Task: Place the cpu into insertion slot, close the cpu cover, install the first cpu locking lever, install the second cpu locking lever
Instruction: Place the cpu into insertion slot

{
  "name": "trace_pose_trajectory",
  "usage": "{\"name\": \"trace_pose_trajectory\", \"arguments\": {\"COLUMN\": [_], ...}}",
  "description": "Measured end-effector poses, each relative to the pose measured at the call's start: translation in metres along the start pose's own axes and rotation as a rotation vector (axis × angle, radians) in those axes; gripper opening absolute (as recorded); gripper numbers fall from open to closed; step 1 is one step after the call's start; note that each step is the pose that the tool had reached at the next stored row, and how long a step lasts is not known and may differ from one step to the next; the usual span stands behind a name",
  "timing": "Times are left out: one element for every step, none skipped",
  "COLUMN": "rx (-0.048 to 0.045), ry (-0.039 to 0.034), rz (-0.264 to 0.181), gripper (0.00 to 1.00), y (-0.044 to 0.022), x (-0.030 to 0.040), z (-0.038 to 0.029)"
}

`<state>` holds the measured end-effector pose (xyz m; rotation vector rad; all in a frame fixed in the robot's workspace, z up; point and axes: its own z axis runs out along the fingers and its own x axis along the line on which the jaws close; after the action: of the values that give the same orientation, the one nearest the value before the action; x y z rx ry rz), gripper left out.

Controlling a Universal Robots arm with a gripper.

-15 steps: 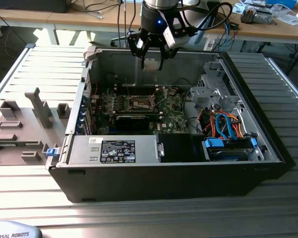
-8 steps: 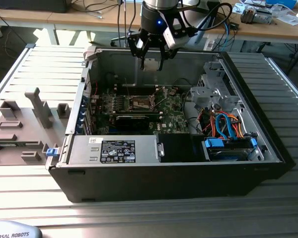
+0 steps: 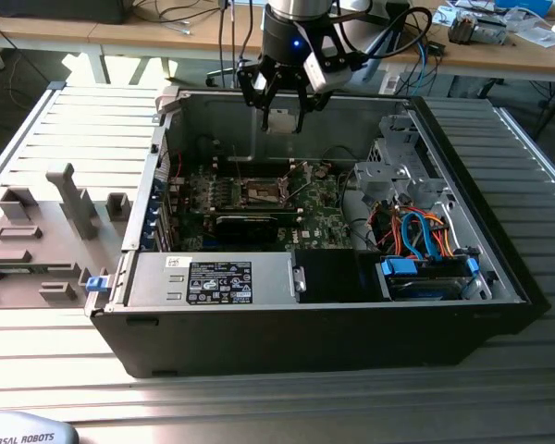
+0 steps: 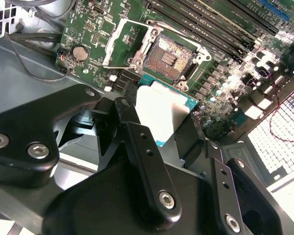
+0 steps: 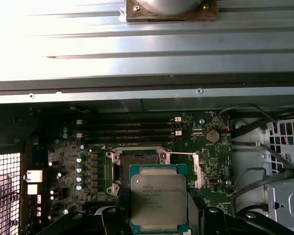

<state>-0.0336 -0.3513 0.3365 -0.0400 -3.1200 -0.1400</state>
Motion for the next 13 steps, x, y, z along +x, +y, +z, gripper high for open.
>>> {"name": "trace_pose_trajectory", "arguments": {"rx": [0.0000,0.0000,0.0001,0.0000,0.0000,0.0000,0.0000,0.0000,0.0000,0.0000,0.0000,-0.0001,0.0000], "ry": [0.0000,0.0000,0.0000,0.0000,0.0000,0.0000,0.0000,0.0000,0.0000,0.0000,0.0000,0.0000,0.0000], "rz": [0.000,0.000,0.000,0.000,0.000,0.000,0.000,0.000,0.000,0.000,0.000,0.000,0.000], "gripper": [0.54,0.54,0.54,0.54,0.54,0.54,0.54,0.54,0.54,0.54,0.54,0.54,0.54], "y": [0.0000,-0.0001,-0.0001,-0.0001,-0.0001,-0.0001,-0.0001,-0.0002,-0.0002,-0.0002,-0.0002,-0.0002,-0.0003], "x": [0.0000,0.0000,0.0000,0.0000,0.0000,0.0000,0.0000,0.0000,0.0000,0.0000,0.0000,0.0000,-0.0001], "z": [0.0002,0.0005,0.0007,0.0010,0.0011,0.0013,0.0015,0.0020,0.0021,0.0024,0.0026,0.0028,0.0030]}}
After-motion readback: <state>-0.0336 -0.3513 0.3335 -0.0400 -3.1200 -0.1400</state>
